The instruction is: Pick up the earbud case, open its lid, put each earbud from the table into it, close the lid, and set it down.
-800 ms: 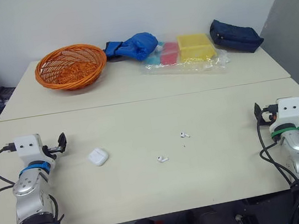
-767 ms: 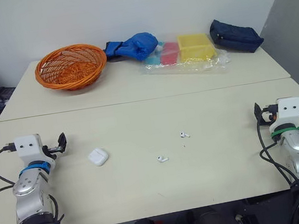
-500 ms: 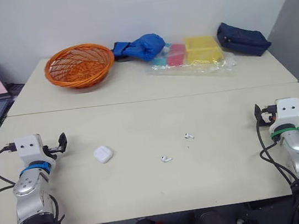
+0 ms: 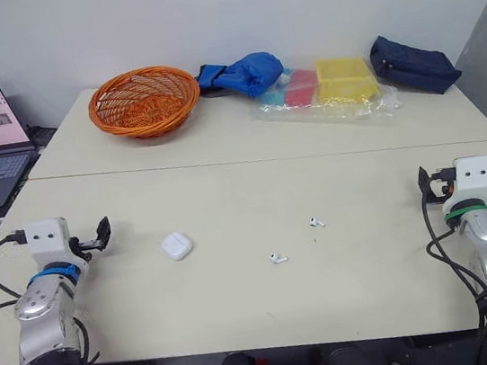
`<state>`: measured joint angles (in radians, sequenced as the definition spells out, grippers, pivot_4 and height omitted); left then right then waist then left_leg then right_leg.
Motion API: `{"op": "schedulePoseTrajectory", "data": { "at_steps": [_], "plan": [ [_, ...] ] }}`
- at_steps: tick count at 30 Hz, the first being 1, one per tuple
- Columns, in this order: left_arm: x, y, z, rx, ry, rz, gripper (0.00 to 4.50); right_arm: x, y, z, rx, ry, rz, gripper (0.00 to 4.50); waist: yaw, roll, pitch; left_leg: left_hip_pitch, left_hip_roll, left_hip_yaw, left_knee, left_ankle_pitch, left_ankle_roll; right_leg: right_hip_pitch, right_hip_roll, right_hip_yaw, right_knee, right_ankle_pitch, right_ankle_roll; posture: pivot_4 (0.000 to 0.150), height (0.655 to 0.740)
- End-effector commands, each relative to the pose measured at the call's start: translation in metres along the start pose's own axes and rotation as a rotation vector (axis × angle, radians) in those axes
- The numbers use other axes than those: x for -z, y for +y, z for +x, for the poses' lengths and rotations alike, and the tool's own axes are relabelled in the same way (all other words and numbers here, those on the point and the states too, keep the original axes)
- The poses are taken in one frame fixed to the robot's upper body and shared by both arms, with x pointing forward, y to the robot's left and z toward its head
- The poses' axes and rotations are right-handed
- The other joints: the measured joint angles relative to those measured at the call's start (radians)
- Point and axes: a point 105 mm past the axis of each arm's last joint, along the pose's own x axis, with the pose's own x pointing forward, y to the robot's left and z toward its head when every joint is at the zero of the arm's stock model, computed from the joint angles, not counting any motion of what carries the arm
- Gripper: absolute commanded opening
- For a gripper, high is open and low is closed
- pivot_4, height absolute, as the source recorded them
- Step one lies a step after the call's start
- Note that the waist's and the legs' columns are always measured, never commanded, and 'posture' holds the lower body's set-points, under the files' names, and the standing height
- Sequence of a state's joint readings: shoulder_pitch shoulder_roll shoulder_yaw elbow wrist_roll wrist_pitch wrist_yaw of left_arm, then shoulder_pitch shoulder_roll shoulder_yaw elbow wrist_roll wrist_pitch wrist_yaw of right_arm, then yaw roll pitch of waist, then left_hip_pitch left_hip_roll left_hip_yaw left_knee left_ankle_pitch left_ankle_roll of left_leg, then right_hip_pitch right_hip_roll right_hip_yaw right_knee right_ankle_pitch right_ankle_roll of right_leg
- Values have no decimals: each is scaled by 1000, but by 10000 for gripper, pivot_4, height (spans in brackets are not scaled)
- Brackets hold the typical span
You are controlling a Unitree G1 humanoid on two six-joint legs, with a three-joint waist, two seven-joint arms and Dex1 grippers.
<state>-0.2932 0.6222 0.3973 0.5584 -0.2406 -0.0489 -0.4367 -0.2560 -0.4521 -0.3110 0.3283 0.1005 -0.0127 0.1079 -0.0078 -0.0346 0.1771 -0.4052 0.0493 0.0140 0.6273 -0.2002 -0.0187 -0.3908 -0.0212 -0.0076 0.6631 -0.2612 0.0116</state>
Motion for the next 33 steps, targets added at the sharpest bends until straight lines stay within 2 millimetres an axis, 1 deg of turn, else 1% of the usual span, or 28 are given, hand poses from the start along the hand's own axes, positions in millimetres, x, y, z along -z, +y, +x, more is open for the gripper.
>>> {"op": "schedulePoseTrajectory", "data": {
  "at_steps": [1,2,3,4,6,8,9,12,13,15,17,19,22,25,26,29,33],
  "plan": [
    [-30,-9,-1,148,-74,42,44773,-25,-2,5,-47,-79,-14,45000,0,0,0,0,0,0,0,0,0,0,0,0,0,0,0,1500,7400],
    [-37,-17,-7,246,-88,40,44773,-37,12,6,-155,-112,-34,45000,-1,1,0,0,0,0,0,0,0,0,0,0,0,0,0,1500,7400],
    [-42,-24,-11,314,-96,40,44773,-45,22,6,-233,-132,-50,45000,-3,2,1,0,0,0,0,0,0,0,0,0,0,-1,-1,1500,7400],
    [-48,-32,-20,416,-95,68,44773,-55,38,5,-361,-146,-71,45000,-5,2,1,0,2,1,-1,0,0,-1,0,1,0,-1,-3,1500,7400],
    [-59,-39,-34,554,-68,86,44773,-79,72,-8,-662,-190,-102,45000,-18,3,2,0,3,3,-1,0,0,-2,0,2,0,-1,-3,1500,7400],
    [-67,-45,-45,644,-42,84,44773,-94,90,-21,-857,-210,-104,45000,-23,4,3,0,4,3,-2,0,0,-2,0,2,0,-2,-3,1500,7400],
    [-69,-48,-49,678,-31,85,44773,-98,93,-25,-910,-211,-98,45000,-22,4,3,0,5,2,-2,0,0,-2,1,2,0,-2,-3,1500,7400],
    [-71,-72,-68,858,51,94,44773,-120,122,-53,-1214,-221,-69,45000,-21,5,3,0,7,0,-4,0,0,-2,2,1,0,-4,-6,1500,7400],
    [-68,-79,-75,904,84,106,44773,-126,133,-67,-1336,-220,-62,45000,-21,5,3,1,8,0,-4,-1,-1,-2,3,0,0,-5,-7,1500,7400],
    [-63,-87,-80,936,122,115,44773,-133,145,-82,-1466,-219,-69,45000,-20,5,3,0,9,0,-5,-1,-2,-3,4,0,0,-6,-9,1500,7400],
    [-51,-91,-81,928,161,148,44773,-140,158,-91,-1545,-236,-80,45000,-18,6,4,0,10,-1,-5,-2,-3,-4,5,-1,1,-7,-12,1500,7400],
    [-38,-90,-76,870,177,150,44773,-146,171,-100,-1597,-264,-95,45000,-17,6,4,0,10,-1,-6,-2,-3,-4,6,-1,1,-8,-14,1500,7400],
    [-28,-94,-72,844,189,128,44773,-155,183,-113,-1662,-284,-73,45000,-17,6,4,-1,11,-1,-6,-2,-3,-6,7,-1,1,-8,-13,1500,7400],
    [-24,-97,-71,859,186,138,44773,-158,187,-122,-1697,-291,-77,45000,-16,6,4,-8,12,-1,-6,-2,-3,-13,8,-1,2,-7,-12,1500,7400],
    [-23,-95,-66,836,179,137,44773,-159,189,-125,-1711,-293,-79,45000,-15,6,4,-11,12,-1,-5,-2,-3,-16,8,-1,3,-7,-11,1500,7400],
    [-17,-92,-56,817,184,156,44773,-162,193,-132,-1740,-299,-81,45000,-11,6,4,-12,12,-1,-4,-2,-3,-17,9,-2,3,-7,-11,1500,7400],
    [-8,-89,-54,845,216,170,44773,-164,194,-134,-1761,-299,-96,45000,-9,6,4,-11,13,0,-4,-2,-3,-17,11,-2,2,-6,-10,1500,7400]
  ]
}}
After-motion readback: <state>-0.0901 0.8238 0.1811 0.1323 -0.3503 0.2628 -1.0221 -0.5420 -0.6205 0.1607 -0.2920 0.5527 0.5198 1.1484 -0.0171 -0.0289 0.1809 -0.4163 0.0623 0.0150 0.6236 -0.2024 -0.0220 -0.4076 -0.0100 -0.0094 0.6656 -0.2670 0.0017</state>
